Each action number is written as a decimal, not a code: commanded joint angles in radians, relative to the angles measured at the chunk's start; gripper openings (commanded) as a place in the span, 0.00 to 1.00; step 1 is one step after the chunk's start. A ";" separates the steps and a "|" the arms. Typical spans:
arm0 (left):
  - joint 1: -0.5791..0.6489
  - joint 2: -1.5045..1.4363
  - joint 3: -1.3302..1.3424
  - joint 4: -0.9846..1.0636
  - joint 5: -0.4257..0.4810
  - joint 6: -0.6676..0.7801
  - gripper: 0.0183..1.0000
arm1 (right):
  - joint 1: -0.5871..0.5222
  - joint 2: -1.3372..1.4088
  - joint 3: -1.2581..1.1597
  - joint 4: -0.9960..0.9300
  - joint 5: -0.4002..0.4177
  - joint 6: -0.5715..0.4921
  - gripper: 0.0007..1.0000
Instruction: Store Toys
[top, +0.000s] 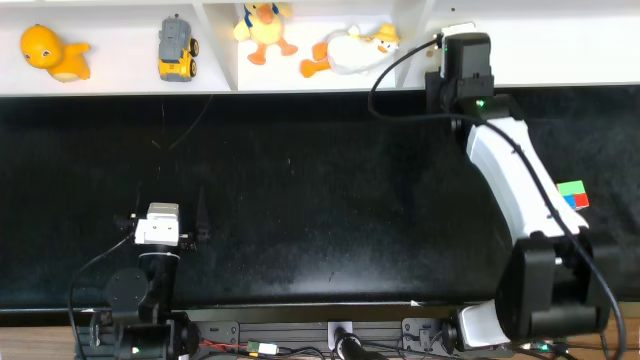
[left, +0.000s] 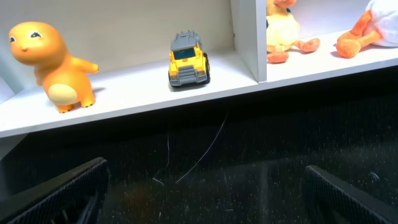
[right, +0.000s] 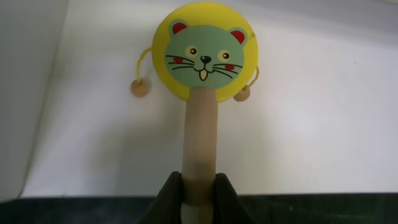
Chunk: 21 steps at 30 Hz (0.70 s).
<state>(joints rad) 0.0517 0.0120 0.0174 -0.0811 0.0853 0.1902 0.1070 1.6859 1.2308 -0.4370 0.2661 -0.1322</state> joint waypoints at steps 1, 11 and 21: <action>-0.007 -0.009 -0.010 0.005 -0.008 -0.012 1.00 | -0.029 0.056 0.061 0.035 -0.041 -0.007 0.04; -0.007 -0.009 -0.010 0.005 -0.008 -0.012 1.00 | -0.060 0.106 0.063 0.128 -0.103 0.005 0.06; -0.007 -0.009 -0.010 0.005 -0.008 -0.012 1.00 | -0.062 0.109 0.063 0.127 -0.120 0.024 0.48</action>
<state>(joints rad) 0.0517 0.0120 0.0174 -0.0811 0.0853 0.1902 0.0517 1.7920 1.2621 -0.3153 0.1551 -0.1226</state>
